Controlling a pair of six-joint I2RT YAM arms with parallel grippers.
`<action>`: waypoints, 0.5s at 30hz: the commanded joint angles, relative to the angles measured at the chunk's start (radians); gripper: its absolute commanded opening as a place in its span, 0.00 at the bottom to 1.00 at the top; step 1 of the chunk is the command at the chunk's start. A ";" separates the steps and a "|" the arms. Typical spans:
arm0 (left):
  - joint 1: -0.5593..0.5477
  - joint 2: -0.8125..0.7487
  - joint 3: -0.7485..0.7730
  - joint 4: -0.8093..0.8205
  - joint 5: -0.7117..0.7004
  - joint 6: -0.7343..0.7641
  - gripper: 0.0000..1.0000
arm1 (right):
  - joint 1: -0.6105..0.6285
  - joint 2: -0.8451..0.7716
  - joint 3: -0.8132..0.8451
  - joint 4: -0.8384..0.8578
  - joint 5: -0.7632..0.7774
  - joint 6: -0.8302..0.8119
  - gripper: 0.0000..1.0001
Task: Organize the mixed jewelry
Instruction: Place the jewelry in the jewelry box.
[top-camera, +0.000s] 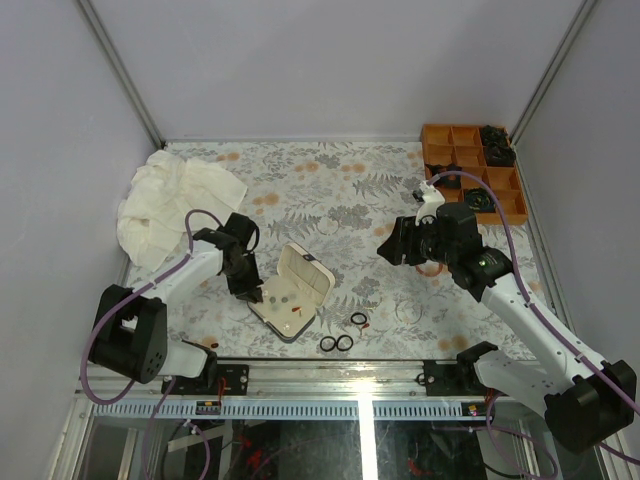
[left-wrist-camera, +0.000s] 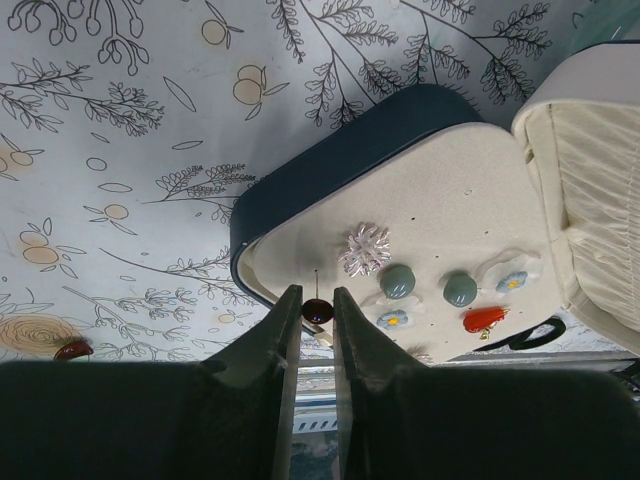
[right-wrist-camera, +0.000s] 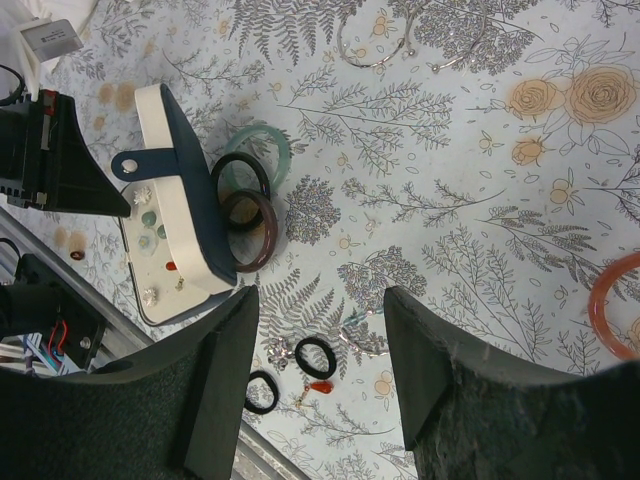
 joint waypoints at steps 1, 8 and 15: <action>-0.005 0.007 0.005 0.014 -0.028 0.006 0.00 | 0.009 -0.003 0.003 0.050 0.002 -0.010 0.60; -0.003 0.024 0.009 0.019 -0.029 0.010 0.00 | 0.009 -0.003 0.003 0.051 0.000 -0.011 0.60; -0.002 0.035 0.010 0.019 -0.032 0.010 0.00 | 0.010 -0.004 0.003 0.050 0.000 -0.011 0.60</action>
